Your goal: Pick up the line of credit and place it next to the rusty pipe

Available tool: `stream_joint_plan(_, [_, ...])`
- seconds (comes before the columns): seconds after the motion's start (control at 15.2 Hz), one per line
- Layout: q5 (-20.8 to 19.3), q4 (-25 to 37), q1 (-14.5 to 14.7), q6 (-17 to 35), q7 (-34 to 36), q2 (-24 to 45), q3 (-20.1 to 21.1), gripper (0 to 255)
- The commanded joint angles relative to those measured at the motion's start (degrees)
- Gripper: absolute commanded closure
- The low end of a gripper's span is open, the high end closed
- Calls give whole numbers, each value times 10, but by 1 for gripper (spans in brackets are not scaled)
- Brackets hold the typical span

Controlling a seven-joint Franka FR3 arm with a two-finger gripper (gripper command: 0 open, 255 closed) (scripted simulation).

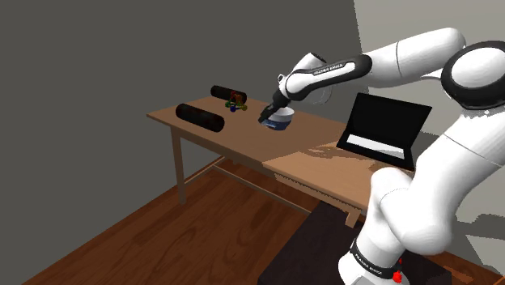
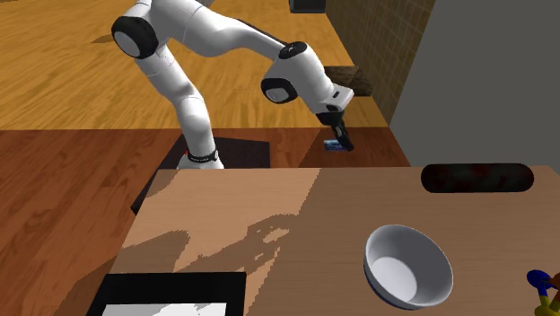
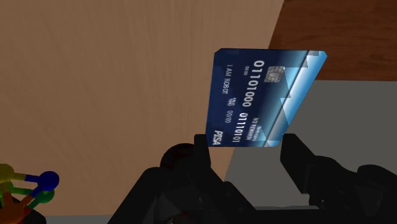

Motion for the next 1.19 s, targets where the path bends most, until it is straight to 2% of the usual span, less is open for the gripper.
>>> stream_joint_plan(0.0, [42, 37, 37, 4, -14, 48, -20, 255])
stream_joint_plan(0.26, [165, 128, 96, -14, -71, 160, -64, 255])
stream_joint_plan(0.4, [234, 180, 98, -34, -103, 222, -68, 255])
stream_joint_plan(0.53, [289, 235, 81, -58, -122, 281, -55, 255])
stream_joint_plan(0.73, [343, 322, 45, -93, -129, 361, -30, 255])
stream_joint_plan(1.12, [395, 525, -35, -167, -92, 509, 16, 255])
